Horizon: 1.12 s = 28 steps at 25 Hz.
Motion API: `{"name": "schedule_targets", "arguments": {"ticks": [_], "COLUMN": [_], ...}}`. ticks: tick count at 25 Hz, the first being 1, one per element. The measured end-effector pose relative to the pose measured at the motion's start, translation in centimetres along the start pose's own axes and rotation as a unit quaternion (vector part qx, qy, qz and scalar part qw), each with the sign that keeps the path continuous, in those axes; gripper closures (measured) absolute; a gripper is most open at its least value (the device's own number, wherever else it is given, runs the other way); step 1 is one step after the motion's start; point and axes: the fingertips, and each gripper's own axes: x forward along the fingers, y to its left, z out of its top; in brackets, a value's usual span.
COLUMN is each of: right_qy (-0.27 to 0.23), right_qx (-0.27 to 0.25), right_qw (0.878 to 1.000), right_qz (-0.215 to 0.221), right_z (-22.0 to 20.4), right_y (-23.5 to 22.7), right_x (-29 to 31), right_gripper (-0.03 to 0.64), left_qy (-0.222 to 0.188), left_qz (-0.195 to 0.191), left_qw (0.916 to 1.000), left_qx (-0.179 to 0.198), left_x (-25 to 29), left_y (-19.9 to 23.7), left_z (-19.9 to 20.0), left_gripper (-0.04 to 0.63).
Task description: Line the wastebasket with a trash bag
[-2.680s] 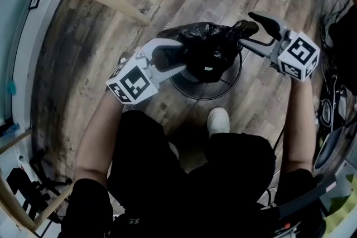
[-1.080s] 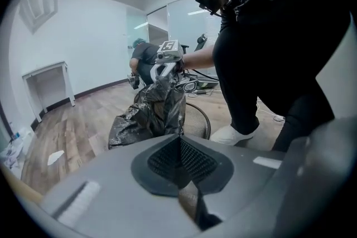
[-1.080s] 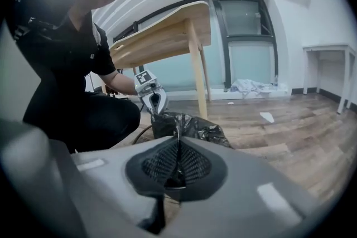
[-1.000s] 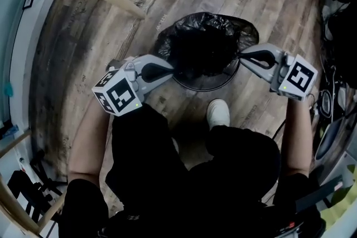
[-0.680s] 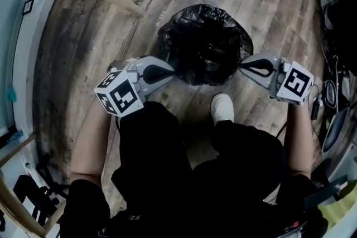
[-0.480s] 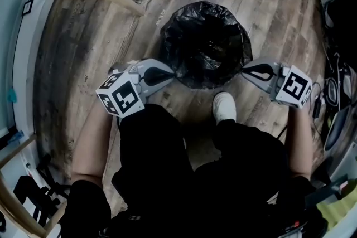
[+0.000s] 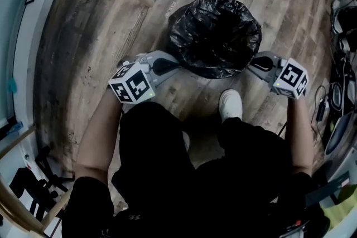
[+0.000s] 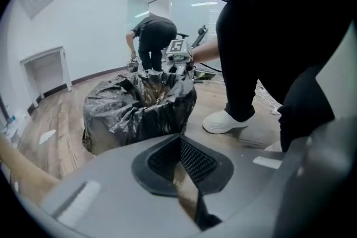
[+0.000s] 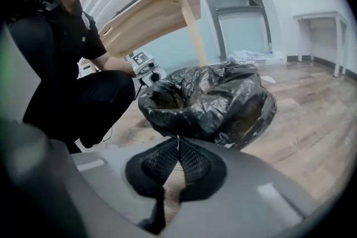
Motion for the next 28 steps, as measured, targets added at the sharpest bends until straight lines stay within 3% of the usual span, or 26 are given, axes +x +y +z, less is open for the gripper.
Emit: {"name": "schedule_targets", "arguments": {"ticks": [3, 6, 8, 10, 13, 15, 17, 20, 22, 24, 26, 28], "right_qy": [0.003, 0.016, 0.022, 0.021, -0.014, -0.058, -0.12, -0.197, -0.212, -0.213, -0.217, -0.227], "right_qx": [0.014, 0.022, 0.023, 0.029, 0.044, 0.055, 0.063, 0.059, 0.054, 0.063, 0.068, 0.073], "right_qw": [1.0, 0.999, 0.998, 0.998, 0.997, 0.996, 0.991, 0.971, 0.955, 0.936, 0.917, 0.902], "right_qz": [-0.004, 0.029, 0.048, 0.057, 0.055, 0.036, -0.01, -0.123, -0.202, -0.273, -0.328, -0.361], "right_z": [-0.1, -0.6, -0.5, -0.1, 1.6, 3.3, 5.8, 9.3, 10.5, 11.2, 11.7, 12.3], "right_y": [-1.0, -0.2, 0.5, 0.8, 0.6, -0.3, -1.8, -4.5, -6.3, -8.0, -9.7, -10.8], "right_x": [0.7, 0.6, 0.0, -1.2, -4.1, -6.2, -8.3, -10.7, -11.5, -12.0, -12.5, -12.8], "right_gripper": [0.614, 0.581, 0.45, 0.399, 0.397, 0.397, 0.397, 0.399, 0.399, 0.399, 0.401, 0.414], "left_qy": [-0.015, -0.022, -0.033, -0.04, -0.058, -0.1, -0.142, -0.172, -0.195, -0.222, -0.216, -0.173], "left_qz": [0.017, 0.02, 0.023, 0.027, 0.054, 0.083, 0.116, 0.175, 0.224, 0.274, 0.325, 0.378], "left_qw": [0.9993, 0.9986, 0.9978, 0.997, 0.9939, 0.9868, 0.9775, 0.9663, 0.9514, 0.9306, 0.9171, 0.9089], "left_qx": [-0.03, -0.044, -0.053, -0.061, -0.076, -0.096, -0.104, -0.079, -0.082, -0.1, -0.081, -0.035], "left_x": [0.2, -0.2, -1.1, -2.6, -6.1, -8.6, -10.3, -10.9, -10.8, -10.9, -10.9, -10.6], "left_y": [1.2, 1.2, 1.2, 1.0, 1.9, 3.2, 4.8, 7.5, 9.8, 12.1, 13.7, 14.6], "left_z": [-0.8, -0.9, -0.7, -0.5, 0.3, 2.2, 4.8, 7.6, 8.9, 10.1, 10.9, 11.4], "left_gripper": [0.584, 0.495, 0.435, 0.423, 0.422, 0.422, 0.426, 0.482, 0.514, 0.529, 0.549, 0.591]}}
